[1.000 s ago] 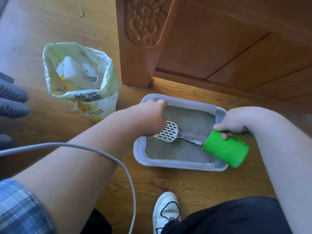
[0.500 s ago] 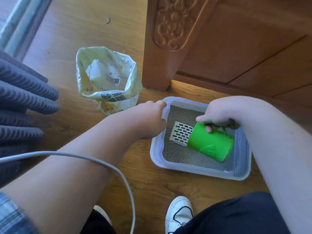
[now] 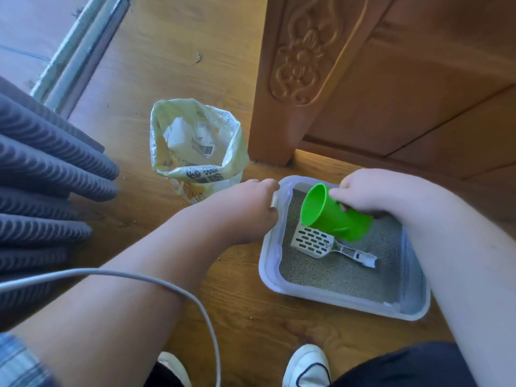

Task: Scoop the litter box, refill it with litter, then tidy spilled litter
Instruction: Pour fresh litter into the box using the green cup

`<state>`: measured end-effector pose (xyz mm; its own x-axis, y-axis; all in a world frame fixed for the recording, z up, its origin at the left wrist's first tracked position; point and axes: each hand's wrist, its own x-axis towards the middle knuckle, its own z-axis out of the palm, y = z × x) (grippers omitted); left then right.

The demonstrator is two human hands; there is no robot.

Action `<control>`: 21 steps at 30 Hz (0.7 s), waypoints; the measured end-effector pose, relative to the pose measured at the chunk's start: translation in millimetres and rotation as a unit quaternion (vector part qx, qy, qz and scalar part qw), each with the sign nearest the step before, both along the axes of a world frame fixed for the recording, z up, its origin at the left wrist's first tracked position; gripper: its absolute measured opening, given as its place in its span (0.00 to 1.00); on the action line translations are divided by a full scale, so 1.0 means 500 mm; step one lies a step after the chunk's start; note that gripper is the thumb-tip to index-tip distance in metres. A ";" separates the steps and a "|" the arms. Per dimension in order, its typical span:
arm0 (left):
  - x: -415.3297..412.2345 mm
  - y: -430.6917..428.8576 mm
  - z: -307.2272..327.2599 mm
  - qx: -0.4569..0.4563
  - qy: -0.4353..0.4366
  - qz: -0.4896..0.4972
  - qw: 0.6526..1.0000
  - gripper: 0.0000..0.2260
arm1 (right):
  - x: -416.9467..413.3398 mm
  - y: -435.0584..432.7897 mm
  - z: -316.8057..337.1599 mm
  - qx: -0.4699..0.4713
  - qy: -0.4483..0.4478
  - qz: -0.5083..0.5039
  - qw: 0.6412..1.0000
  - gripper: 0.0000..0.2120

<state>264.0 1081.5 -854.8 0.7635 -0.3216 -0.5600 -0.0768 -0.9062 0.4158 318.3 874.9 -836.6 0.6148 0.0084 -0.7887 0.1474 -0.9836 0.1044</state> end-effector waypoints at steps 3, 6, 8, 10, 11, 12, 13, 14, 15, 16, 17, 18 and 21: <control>0.005 0.020 0.021 -0.019 -0.049 0.043 0.998 0.16 | 0.009 0.004 0.018 0.105 -0.100 -0.039 0.989 0.17; 0.007 0.051 0.039 -0.052 -0.095 0.121 0.987 0.16 | 0.015 0.031 0.032 0.212 -0.175 -0.049 0.960 0.15; 0.008 0.075 0.047 -0.068 -0.117 0.175 0.975 0.16 | 0.014 0.058 0.039 0.281 -0.205 -0.055 0.936 0.15; 0.004 0.099 0.056 -0.070 -0.140 0.216 0.964 0.16 | 0.015 0.089 0.046 0.342 -0.233 -0.061 0.908 0.15; 0.002 0.111 0.058 -0.066 -0.153 0.231 0.959 0.16 | 0.016 0.104 0.046 0.364 -0.243 -0.062 0.897 0.15; 0.000 0.125 0.060 -0.060 -0.165 0.246 0.953 0.16 | 0.016 0.118 0.046 0.377 -0.249 -0.064 0.890 0.16; -0.002 0.139 0.060 -0.051 -0.177 0.264 0.947 0.16 | 0.017 0.131 0.044 0.384 -0.252 -0.067 0.886 0.16; -0.004 0.155 0.058 -0.042 -0.186 0.285 0.939 0.16 | 0.018 0.142 0.043 0.391 -0.256 -0.071 0.881 0.17; -0.006 0.171 0.055 -0.031 -0.190 0.305 0.933 0.16 | 0.019 0.152 0.040 0.399 -0.262 -0.078 0.875 0.19; -0.008 0.187 0.050 -0.013 -0.182 0.320 0.930 0.17 | 0.020 0.160 0.036 0.410 -0.269 -0.090 0.867 0.20; -0.012 0.203 0.042 0.015 -0.159 0.325 0.932 0.20 | 0.021 0.167 0.030 0.423 -0.276 -0.103 0.857 0.20; -0.016 0.217 0.033 0.046 -0.125 0.322 0.938 0.23 | 0.023 0.175 0.024 0.434 -0.284 -0.112 0.848 0.20; -0.026 0.237 0.004 0.084 -0.019 0.294 0.952 0.30 | 0.027 0.208 0.014 0.453 -0.302 -0.111 0.832 0.19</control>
